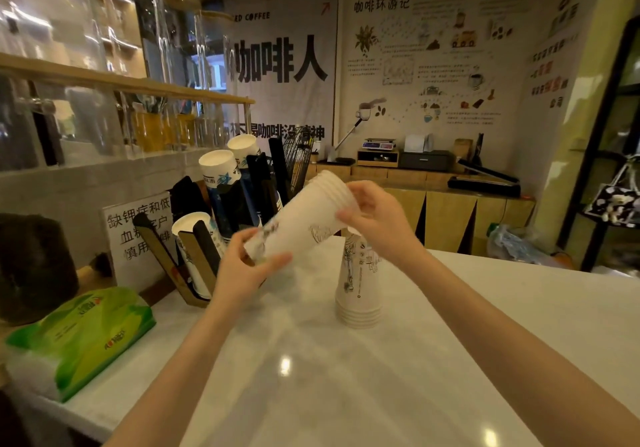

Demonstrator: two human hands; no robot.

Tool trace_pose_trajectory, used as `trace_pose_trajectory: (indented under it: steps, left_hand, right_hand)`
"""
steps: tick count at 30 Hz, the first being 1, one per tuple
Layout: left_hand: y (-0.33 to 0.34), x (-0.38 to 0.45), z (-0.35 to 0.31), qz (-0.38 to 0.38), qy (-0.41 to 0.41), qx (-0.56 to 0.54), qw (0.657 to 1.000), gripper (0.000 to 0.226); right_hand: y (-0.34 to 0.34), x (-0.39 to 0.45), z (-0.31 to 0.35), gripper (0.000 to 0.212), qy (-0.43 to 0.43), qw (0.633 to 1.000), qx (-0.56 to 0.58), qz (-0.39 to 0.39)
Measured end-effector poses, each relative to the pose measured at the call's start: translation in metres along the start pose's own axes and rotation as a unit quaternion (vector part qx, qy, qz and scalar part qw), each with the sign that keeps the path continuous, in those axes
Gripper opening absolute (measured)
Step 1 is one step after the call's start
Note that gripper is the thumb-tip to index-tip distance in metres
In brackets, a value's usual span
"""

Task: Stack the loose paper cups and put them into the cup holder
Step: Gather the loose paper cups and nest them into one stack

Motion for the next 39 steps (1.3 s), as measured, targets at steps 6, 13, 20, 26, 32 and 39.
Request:
trace_pose_trajectory:
  steps: [6, 13, 20, 26, 32, 39]
  left_hand:
    - [0.002, 0.018, -0.091, -0.084, 0.130, -0.085, 0.984, 0.057]
    - [0.052, 0.059, -0.134, -0.017, 0.154, 0.022, 0.988, 0.073]
    - [0.102, 0.064, -0.111, 0.053, 0.134, 0.051, 0.988, 0.072]
    - [0.124, 0.065, -0.082, 0.079, 0.104, 0.099, 0.987, 0.071]
    - [0.132, 0.056, -0.040, 0.080, 0.056, 0.169, 0.981, 0.074]
    - [0.137, 0.047, -0.016, 0.046, 0.030, 0.169, 0.984, 0.077]
  right_hand:
    - [-0.008, -0.013, -0.022, 0.053, 0.114, 0.976, 0.183, -0.013]
    - [-0.013, -0.031, -0.043, 0.045, 0.204, 0.950, 0.231, -0.053]
    - [-0.007, -0.052, -0.079, 0.018, 0.308, 0.876, 0.371, -0.020]
    - [0.004, -0.061, -0.111, 0.021, 0.350, 0.865, 0.358, 0.020]
    - [0.014, -0.073, -0.143, 0.017, 0.402, 0.870, 0.268, 0.092]
    - [0.008, -0.067, -0.156, 0.039, 0.376, 0.911, 0.069, 0.152]
Point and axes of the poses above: each hand's wrist, its own x-axis towards the middle knuckle, its own y-axis out of the palm, z = x × y, the point moved 5 cm from there along x, towards the middle knuckle, and after that the axes turned 7 degrees about z, right-handed, at the moved point
